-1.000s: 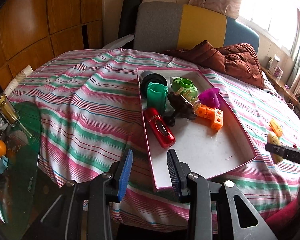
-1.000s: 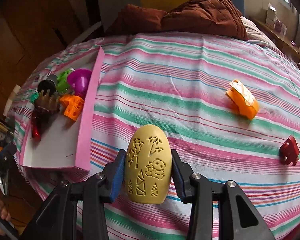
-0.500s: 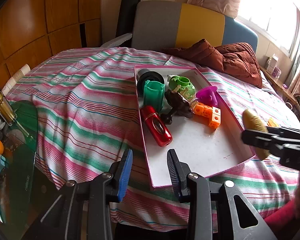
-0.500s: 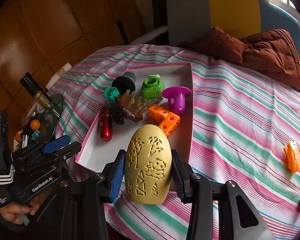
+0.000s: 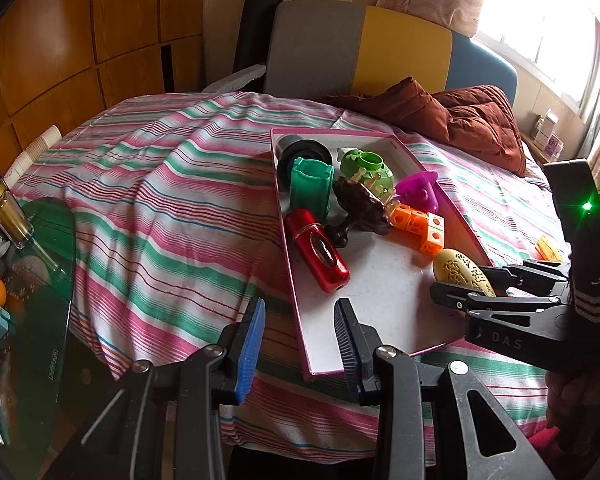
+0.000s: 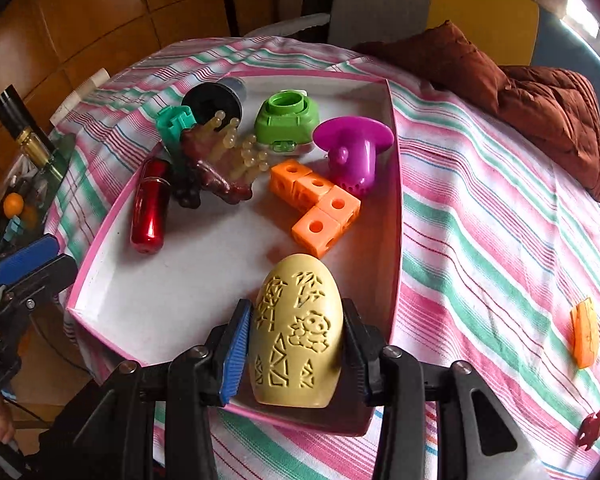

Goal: Organize rigid objects
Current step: 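Lower the yellow egg into the tray with the right tool, then open the right tool and withdraw it from the tray toward the red puzzle piece, then reach the left tool to the orange boat piece while the right tool approaches the red puzzle piece, then close the left tool on the orange boat piece while the right tool grasps the red puzzle piece, then lift the orange boat piece with the left tool while the right tool holds the red puzzle piece, then lower the orange boat piece into the tray and open the left tool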

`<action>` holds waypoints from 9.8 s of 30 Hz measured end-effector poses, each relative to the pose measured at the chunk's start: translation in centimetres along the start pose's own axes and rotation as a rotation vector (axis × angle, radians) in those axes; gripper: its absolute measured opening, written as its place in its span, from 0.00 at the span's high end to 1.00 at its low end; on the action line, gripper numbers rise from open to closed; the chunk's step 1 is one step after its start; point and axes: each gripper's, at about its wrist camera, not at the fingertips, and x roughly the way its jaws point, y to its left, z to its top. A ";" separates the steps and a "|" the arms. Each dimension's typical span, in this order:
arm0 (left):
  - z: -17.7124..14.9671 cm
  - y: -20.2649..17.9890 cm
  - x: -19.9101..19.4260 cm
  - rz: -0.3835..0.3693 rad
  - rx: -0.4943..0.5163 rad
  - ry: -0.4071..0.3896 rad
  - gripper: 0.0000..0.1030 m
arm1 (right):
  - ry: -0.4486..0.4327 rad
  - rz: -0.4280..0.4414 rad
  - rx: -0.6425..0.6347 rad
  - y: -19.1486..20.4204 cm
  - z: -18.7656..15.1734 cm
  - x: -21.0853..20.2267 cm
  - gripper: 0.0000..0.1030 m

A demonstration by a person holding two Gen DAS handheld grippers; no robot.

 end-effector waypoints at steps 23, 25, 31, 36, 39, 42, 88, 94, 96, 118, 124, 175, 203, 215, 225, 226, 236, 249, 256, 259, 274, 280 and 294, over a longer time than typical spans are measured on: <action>-0.1 -0.9 -1.3 0.007 0.027 -0.023 0.64 | -0.132 0.054 0.107 -1.3 -0.9 -4.8 0.54; -0.1 -1.2 -1.4 0.007 0.036 -0.027 0.64 | -0.141 0.046 0.114 -1.6 -0.3 -5.1 0.54; -0.1 -1.6 -1.4 0.011 0.045 -0.024 0.64 | -0.167 0.008 0.146 -3.9 -0.6 -6.9 0.54; -0.1 -2.0 -1.2 0.012 0.054 -0.013 0.64 | -0.154 -0.068 0.166 -5.8 -1.1 -7.1 0.54; 0.0 -2.4 -1.2 0.007 0.066 -0.013 0.64 | -0.144 -0.096 0.188 -7.4 -1.6 -7.3 0.54; 0.1 -2.9 -1.1 -0.004 0.077 -0.014 0.64 | -0.141 -0.131 0.222 -9.3 -2.0 -7.7 0.54; 4.5 -29.8 5.3 -0.450 0.409 0.173 0.49 | -0.369 -0.147 1.277 -34.3 -17.2 -14.7 0.54; 5.5 -34.6 8.3 -0.435 0.379 0.215 0.46 | -0.374 -0.126 1.273 -34.4 -17.0 -14.6 0.54; 5.9 -35.8 9.4 -0.435 0.362 0.242 0.44 | -0.370 -0.119 1.266 -34.4 -16.8 -14.5 0.54; 3.6 -32.6 11.4 -0.468 0.405 0.266 0.72 | -0.336 -0.046 1.356 -35.5 -18.0 -13.1 0.54; 0.9 -30.0 8.5 -0.477 0.444 0.245 0.72 | -0.273 -0.032 1.412 -36.0 -18.8 -11.9 0.50; -0.6 -29.0 8.2 -0.498 0.426 0.156 0.70 | 0.217 -0.193 0.788 -29.1 -11.6 -7.8 0.51; -1.6 -29.5 7.5 -0.446 0.472 0.089 0.71 | 0.123 -0.295 0.491 -26.2 -8.0 -4.4 0.68; -1.3 -28.8 6.9 -0.446 0.440 0.118 0.71 | 0.110 -0.309 0.469 -26.6 -7.7 -3.7 0.68; -0.4 -27.2 4.4 -0.443 0.413 0.083 0.71 | 0.110 -0.328 0.449 -25.4 -7.9 -4.1 0.69; -0.3 -27.0 4.2 -0.441 0.413 0.082 0.71 | 0.111 -0.332 0.443 -25.4 -7.9 -4.1 0.69; 0.6 -25.7 1.3 -0.413 0.419 0.038 0.71 | 0.109 -0.337 0.440 -25.2 -8.0 -4.1 0.68; 1.8 -23.1 -1.4 -0.389 0.391 -0.025 0.71 | 0.105 -0.355 0.409 -24.9 -8.0 -4.1 0.69; 2.5 -20.7 -2.0 -0.366 0.339 -0.040 0.71 | 0.104 -0.366 0.393 -24.8 -8.2 -4.2 0.69; 2.7 -19.6 -2.0 -0.354 0.318 -0.044 0.71 | 0.103 -0.367 0.391 -24.8 -8.3 -4.2 0.69; 3.5 -7.9 -1.4 -0.235 0.080 -0.043 0.71 | 0.104 -0.387 0.365 -24.6 -8.2 -4.2 0.69; 1.6 -2.6 0.4 -0.152 -0.024 0.020 0.71 | 0.106 -0.393 0.354 -24.5 -8.1 -4.1 0.69; 1.7 -5.0 4.0 -0.160 0.028 0.079 0.71 | 0.109 -0.406 0.335 -24.4 -8.0 -4.0 0.69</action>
